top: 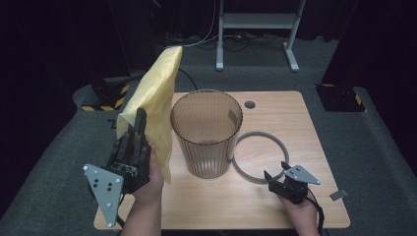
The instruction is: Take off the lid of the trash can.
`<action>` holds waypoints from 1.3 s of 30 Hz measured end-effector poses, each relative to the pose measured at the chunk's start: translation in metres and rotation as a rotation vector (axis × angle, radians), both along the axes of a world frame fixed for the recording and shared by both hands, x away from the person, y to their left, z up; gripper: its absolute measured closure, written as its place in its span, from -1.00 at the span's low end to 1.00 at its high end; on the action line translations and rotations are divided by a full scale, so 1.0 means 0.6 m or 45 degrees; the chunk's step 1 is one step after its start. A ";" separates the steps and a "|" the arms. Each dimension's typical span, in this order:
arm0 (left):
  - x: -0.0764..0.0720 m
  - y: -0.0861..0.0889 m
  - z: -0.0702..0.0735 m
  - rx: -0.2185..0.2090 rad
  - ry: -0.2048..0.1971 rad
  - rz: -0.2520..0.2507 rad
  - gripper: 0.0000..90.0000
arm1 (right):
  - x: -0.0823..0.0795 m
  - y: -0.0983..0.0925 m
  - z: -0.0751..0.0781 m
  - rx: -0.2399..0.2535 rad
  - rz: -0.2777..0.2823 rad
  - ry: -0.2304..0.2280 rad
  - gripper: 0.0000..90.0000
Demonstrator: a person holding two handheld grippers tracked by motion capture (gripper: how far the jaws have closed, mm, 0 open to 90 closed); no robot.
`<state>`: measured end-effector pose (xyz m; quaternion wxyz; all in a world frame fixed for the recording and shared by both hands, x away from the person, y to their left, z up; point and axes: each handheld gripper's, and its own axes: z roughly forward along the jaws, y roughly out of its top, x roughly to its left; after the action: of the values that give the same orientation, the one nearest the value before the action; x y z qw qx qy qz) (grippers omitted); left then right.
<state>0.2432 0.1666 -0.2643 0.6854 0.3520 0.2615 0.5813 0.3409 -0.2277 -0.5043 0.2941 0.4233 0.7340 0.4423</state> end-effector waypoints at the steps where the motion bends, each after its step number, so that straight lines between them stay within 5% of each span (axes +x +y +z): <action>1: 0.001 -0.003 0.005 0.003 -0.013 -0.005 1.00 | 0.000 0.000 0.000 -0.001 0.002 -0.002 -0.43; 11: 0.015 -0.037 0.050 0.028 -0.093 -0.054 1.00 | -0.001 -0.001 0.000 -0.001 0.001 -0.004 -0.42; 18: 0.037 -0.059 0.059 0.013 -0.102 -0.092 1.00 | -0.004 -0.002 0.002 0.010 0.003 -0.004 -0.42; 29: 0.088 -0.053 0.001 0.010 0.045 -0.103 1.00 | -0.009 0.002 0.005 -0.002 0.020 -0.019 -0.42; 39: 0.093 -0.015 -0.055 0.066 0.165 -0.042 1.00 | -0.025 0.022 0.028 0.027 0.055 -0.068 -0.43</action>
<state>0.2993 0.1577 -0.2973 0.6671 0.4109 0.2845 0.5525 0.3259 -0.2144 -0.4877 0.2994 0.3985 0.7301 0.4675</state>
